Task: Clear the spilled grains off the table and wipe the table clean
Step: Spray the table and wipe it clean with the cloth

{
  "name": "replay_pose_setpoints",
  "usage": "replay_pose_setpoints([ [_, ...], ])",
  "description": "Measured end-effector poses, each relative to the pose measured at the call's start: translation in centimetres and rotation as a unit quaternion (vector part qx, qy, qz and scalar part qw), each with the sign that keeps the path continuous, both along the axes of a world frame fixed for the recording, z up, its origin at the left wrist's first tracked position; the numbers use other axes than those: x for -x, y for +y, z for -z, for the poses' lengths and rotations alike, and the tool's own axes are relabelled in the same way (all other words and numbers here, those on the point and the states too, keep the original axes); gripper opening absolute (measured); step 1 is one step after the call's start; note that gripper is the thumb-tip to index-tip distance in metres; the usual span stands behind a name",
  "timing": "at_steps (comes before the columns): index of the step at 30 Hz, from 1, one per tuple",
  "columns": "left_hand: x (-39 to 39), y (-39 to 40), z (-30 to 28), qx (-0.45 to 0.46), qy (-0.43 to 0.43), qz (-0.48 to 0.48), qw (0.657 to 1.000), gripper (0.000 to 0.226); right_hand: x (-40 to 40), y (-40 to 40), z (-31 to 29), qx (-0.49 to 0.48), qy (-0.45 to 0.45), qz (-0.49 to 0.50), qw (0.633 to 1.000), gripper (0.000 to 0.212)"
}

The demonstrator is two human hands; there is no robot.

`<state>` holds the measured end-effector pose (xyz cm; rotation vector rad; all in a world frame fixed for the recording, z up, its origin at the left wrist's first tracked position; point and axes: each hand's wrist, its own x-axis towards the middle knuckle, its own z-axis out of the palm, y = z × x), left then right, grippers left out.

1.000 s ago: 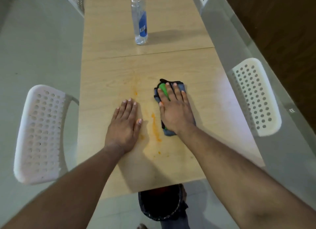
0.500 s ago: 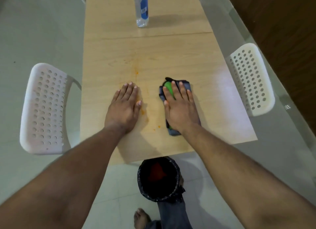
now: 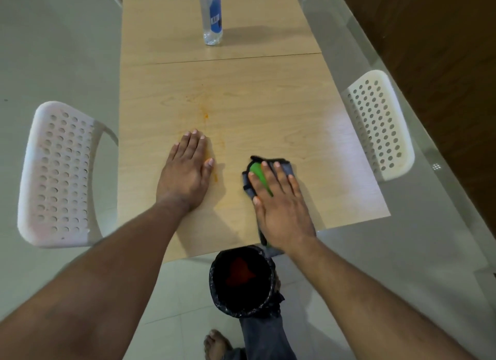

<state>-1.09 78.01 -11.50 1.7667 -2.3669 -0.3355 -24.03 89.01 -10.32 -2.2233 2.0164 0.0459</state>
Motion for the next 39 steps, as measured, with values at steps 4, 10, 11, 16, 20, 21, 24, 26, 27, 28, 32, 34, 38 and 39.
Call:
replay_pose_setpoints([
  [4, -0.2, -0.3, 0.4, -0.004, 0.000, 0.003, 1.000, 0.073, -2.5, -8.1, -0.1, 0.026, -0.010, 0.076, 0.997, 0.060],
  [10, -0.9, -3.0, 0.8, -0.007, 0.045, -0.034, 0.998, 0.074, -8.6, -12.2, 0.1, 0.018, -0.029, -0.001, 0.999, 0.061],
  [11, -1.1, -4.0, 0.6, -0.010, 0.048, -0.041, 0.998, 0.074, -8.3, -11.2, 0.3, 0.020, -0.030, -0.020, 0.999, 0.060],
  [16, -2.4, -10.6, 0.0, -0.010, 0.011, -0.048, 0.999, 0.076, -4.7, -8.8, -0.3, -0.003, -0.033, -0.083, 0.996, 0.060],
  [20, -2.9, -12.2, 0.3, -0.002, -0.004, -0.040, 0.999, 0.072, -4.0, -16.2, -0.2, 0.023, -0.014, -0.015, 1.000, 0.059],
  [21, -2.9, -12.1, 0.4, 0.001, -0.004, -0.041, 0.999, 0.070, -4.0, -19.0, -0.2, 0.032, -0.011, 0.002, 0.999, 0.059],
  [24, -2.8, -12.1, 0.7, 0.005, -0.007, -0.045, 0.999, 0.068, -5.1, -27.0, -0.2, 0.030, -0.018, 0.023, 0.999, 0.059],
  [26, -2.9, -12.3, 0.7, 0.006, -0.005, -0.045, 0.999, 0.067, -7.1, -29.9, -0.4, 0.019, -0.022, 0.016, 0.999, 0.060],
  [27, -2.8, -12.0, 0.8, 0.006, -0.003, -0.045, 0.999, 0.067, -8.0, -30.0, -0.1, 0.013, -0.024, 0.009, 1.000, 0.060],
  [28, -2.8, -12.3, 0.7, 0.007, -0.004, -0.047, 0.999, 0.067, -8.7, -30.1, -0.4, 0.012, -0.022, -0.009, 1.000, 0.060],
  [32, -2.6, -12.0, 0.7, 0.001, -0.009, -0.049, 0.999, 0.069, -7.4, -25.5, -0.3, 0.012, -0.005, -0.126, 0.992, 0.062],
  [34, -2.5, -12.2, 0.5, -0.004, -0.013, -0.056, 0.998, 0.069, -5.3, -24.1, -0.6, -0.004, -0.009, -0.164, 0.986, 0.061],
  [38, -2.5, -12.2, 0.3, -0.007, -0.028, -0.073, 0.997, 0.070, -3.1, -27.2, -0.6, 0.017, -0.003, -0.084, 0.996, 0.060],
  [39, -2.5, -12.2, 0.3, -0.009, -0.027, -0.075, 0.997, 0.070, -3.2, -28.9, -0.7, 0.022, -0.005, -0.049, 0.999, 0.059],
])
